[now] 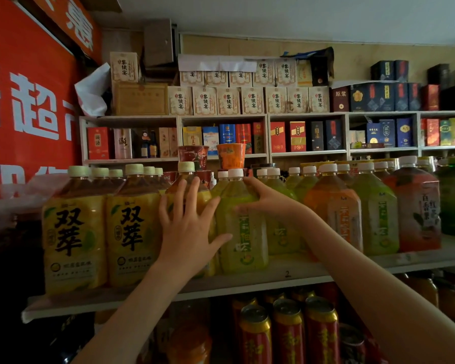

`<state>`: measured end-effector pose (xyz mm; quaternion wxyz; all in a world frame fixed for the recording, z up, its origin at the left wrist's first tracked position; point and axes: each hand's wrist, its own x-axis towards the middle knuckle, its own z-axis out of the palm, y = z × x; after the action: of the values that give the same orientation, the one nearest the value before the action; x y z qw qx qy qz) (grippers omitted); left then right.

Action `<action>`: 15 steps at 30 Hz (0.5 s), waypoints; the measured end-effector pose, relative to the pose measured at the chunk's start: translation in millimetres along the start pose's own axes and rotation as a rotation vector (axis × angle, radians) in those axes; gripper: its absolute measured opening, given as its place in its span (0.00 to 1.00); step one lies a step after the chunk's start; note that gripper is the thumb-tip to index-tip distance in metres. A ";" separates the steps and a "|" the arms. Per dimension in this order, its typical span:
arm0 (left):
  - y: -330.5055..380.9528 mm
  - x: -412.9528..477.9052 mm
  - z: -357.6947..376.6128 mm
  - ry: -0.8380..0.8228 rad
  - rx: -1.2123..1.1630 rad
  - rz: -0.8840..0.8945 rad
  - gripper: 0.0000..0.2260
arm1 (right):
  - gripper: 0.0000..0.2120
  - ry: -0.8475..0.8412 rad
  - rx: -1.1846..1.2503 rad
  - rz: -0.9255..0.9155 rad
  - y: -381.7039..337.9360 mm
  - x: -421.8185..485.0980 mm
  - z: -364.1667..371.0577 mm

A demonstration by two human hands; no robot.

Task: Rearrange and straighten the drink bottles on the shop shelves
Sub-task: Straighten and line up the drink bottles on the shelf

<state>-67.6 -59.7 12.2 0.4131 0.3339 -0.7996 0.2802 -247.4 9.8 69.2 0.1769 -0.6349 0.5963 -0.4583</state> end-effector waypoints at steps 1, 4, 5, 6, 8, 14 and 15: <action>1.9 0.4 -3.3 0.004 0.014 0.027 0.33 | 0.31 0.024 0.035 -0.007 -1.1 -1.4 -1.2; 10.8 3.0 -11.4 0.034 0.111 0.172 0.32 | 0.22 0.070 0.107 -0.014 -7.4 0.2 -2.3; 14.0 4.9 -14.4 0.028 0.136 0.197 0.33 | 0.20 0.087 0.096 -0.012 -9.3 3.3 -0.7; 17.3 6.8 -18.2 0.009 0.160 0.200 0.34 | 0.19 0.097 0.063 -0.010 -11.2 7.7 1.1; 22.7 11.2 -23.0 -0.047 0.197 0.185 0.37 | 0.13 0.112 0.000 -0.006 -13.2 15.2 5.8; 35.8 13.3 -29.0 -0.021 0.224 0.147 0.38 | 0.16 0.188 -0.108 -0.059 -13.5 15.2 12.1; 39.8 13.9 -30.8 0.019 0.199 0.150 0.36 | 0.16 0.236 -0.161 -0.097 -13.7 13.6 9.0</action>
<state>-89.4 -17.0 32.6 0.3635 0.3097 -0.7866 0.3914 -233.9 -2.5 80.1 0.0317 -0.6166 0.6164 -0.4887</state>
